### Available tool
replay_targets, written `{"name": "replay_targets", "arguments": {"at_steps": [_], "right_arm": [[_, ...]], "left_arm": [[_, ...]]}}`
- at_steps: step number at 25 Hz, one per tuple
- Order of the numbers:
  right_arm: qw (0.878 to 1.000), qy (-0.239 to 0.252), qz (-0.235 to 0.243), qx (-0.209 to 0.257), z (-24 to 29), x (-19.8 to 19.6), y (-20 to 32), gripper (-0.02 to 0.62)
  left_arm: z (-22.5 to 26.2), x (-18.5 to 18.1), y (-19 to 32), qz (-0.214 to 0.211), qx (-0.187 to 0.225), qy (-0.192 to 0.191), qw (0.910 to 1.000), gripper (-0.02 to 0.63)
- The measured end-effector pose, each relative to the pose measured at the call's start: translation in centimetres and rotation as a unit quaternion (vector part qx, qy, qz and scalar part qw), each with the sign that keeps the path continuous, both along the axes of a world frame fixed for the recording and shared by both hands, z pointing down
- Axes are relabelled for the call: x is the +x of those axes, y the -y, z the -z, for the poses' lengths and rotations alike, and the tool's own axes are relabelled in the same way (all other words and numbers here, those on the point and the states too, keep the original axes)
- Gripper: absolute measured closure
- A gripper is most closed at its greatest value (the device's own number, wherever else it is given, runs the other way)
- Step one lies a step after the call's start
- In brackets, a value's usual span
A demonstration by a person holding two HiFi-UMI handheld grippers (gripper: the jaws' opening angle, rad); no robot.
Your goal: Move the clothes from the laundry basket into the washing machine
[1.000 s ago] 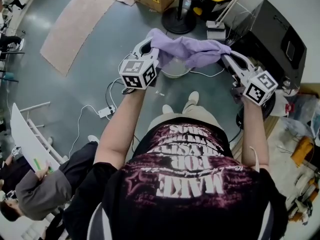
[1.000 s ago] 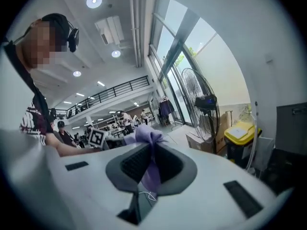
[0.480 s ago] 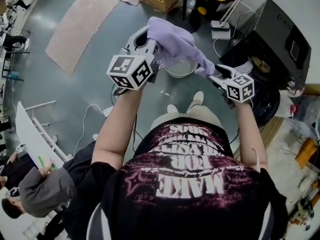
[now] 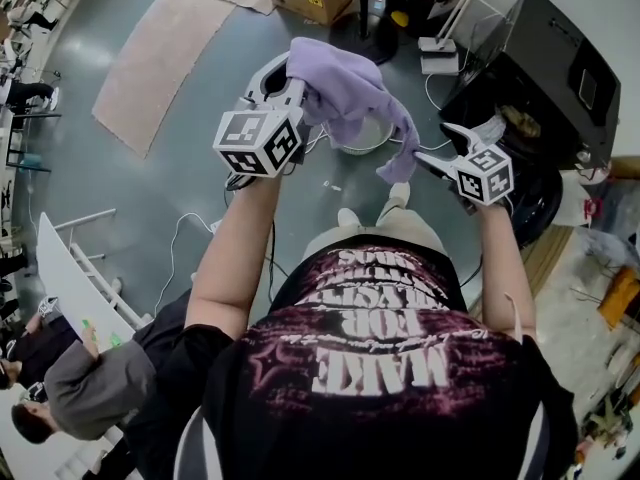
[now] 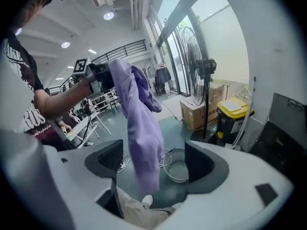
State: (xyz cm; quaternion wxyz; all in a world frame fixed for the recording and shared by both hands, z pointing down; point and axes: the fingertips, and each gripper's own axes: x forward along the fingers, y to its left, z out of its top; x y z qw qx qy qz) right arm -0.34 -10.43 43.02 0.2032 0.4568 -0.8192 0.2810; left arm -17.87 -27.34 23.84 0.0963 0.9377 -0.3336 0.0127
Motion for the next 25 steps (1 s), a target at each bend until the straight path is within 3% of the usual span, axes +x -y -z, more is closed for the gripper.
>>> {"name": "replay_targets", "arguments": {"at_steps": [5,12,18,25], "right_arm": [[0.999,0.020,-0.015,0.027,2.3,0.7,0.3,0.185],[0.997,0.038,0.035,0.063,5.1,-3.7,1.7,0.184],[0.992,0.057,0.072,0.091,7.6,-7.8,2.8,0.172],[0.988,0.055,0.074,0.122,10.1,-8.7,4.1,0.158]], "left_arm": [[-1.2,-1.1,0.8,0.019,-0.009,0.010,0.9997,0.592],[-0.7,0.4,-1.1,-0.004,0.003,0.009,0.9999,0.592],[0.9,1.9,-3.8,-0.037,0.008,0.002,0.9993,0.592],[2.8,4.7,-7.8,-0.109,0.000,-0.014,0.9940,0.592]]}}
